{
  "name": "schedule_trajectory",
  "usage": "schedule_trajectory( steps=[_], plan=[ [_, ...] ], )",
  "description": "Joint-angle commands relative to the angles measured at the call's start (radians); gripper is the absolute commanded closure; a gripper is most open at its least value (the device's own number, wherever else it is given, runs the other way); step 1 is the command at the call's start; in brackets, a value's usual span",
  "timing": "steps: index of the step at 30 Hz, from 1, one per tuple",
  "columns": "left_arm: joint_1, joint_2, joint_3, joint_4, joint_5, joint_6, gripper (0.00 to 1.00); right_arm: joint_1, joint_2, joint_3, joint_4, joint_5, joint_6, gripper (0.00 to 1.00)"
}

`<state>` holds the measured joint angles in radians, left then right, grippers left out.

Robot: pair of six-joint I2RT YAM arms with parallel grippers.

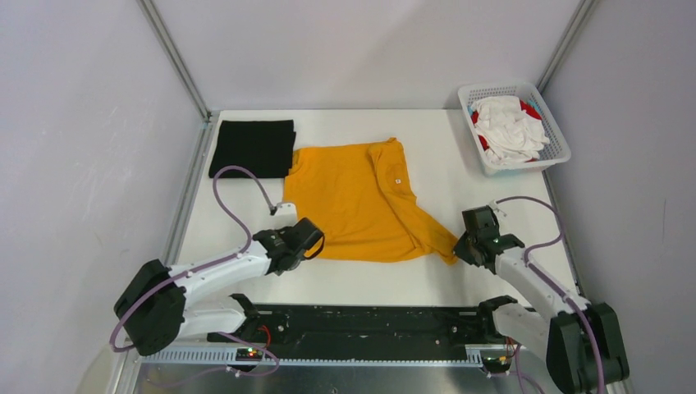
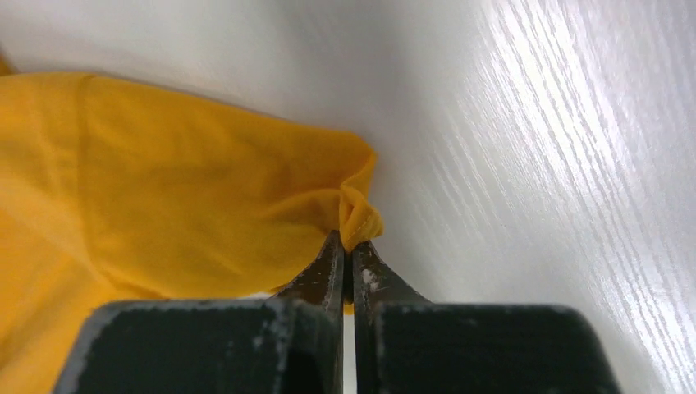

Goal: Fold and stack the t-shirts
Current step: Flatten out the tshirt

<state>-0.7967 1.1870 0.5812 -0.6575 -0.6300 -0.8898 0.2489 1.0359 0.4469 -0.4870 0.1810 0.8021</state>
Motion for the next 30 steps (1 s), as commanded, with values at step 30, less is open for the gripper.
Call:
schedule_trajectory(
  steps=[30],
  plan=[
    [0.019,-0.400,1.188,0.069,0.062,0.720,1.00,-0.040,-0.211,1.380,-0.141,0.020,-0.375,1.00]
  ],
)
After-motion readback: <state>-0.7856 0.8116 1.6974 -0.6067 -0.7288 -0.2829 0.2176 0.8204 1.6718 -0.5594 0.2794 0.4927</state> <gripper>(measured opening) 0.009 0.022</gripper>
